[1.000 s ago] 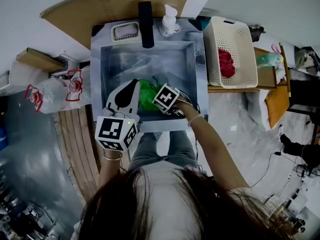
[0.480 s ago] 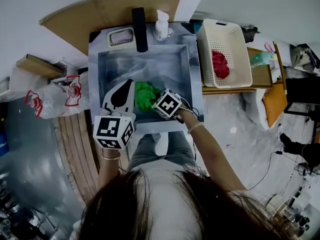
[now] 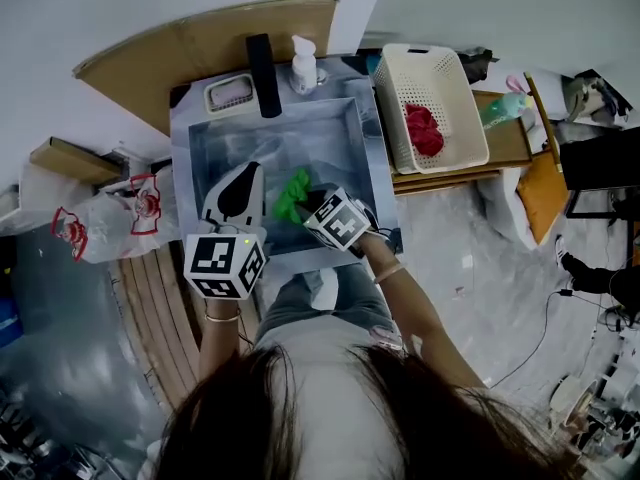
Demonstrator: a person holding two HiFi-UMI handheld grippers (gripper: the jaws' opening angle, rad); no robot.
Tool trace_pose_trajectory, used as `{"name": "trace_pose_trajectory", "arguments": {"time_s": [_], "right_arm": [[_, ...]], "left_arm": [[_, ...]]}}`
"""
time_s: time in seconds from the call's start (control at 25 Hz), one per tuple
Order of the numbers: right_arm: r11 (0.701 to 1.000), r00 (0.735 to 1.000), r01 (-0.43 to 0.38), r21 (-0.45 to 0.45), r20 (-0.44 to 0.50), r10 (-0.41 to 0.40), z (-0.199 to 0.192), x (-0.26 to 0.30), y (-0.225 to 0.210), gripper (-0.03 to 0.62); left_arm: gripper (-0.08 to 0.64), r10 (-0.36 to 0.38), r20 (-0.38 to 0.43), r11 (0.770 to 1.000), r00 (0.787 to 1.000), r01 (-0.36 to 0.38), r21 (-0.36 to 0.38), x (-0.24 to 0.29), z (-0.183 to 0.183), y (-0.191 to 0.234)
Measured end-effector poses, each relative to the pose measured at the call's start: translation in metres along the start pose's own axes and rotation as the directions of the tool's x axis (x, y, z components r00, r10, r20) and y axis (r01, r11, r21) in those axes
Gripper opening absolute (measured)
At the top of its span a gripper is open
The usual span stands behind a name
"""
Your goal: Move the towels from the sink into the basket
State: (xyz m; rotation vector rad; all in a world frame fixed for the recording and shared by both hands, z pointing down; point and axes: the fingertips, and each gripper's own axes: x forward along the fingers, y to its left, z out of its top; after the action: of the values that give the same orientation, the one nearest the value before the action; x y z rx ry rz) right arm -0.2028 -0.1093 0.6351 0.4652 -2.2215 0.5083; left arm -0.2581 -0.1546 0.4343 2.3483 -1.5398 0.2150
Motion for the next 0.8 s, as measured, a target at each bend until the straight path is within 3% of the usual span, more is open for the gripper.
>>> {"name": "trace_pose_trajectory", "arguments": {"time_s": [0.36, 0.56, 0.8], "right_arm": [[0.994, 0.982, 0.067, 0.081, 0.173, -0.080, 0.025, -0.048, -0.008, 0.087], [0.991, 0.949, 0.049, 0.126, 0.303, -0.086, 0.040, -0.080, -0.013, 0.088], [0.992, 0.914, 0.054, 0.117, 0.394, -0.096, 0.048, -0.119, -0.023, 0.089]], "left_arm": [[0.009, -0.038, 0.010, 0.999, 0.999, 0.038, 0.003, 0.008, 0.008, -0.018], [0.009, -0.037, 0.022, 0.999, 0.999, 0.036, 0.007, 0.014, 0.016, -0.032], [0.009, -0.035, 0.036, 0.999, 0.999, 0.035, 0.017, 0.027, 0.026, -0.060]]}}
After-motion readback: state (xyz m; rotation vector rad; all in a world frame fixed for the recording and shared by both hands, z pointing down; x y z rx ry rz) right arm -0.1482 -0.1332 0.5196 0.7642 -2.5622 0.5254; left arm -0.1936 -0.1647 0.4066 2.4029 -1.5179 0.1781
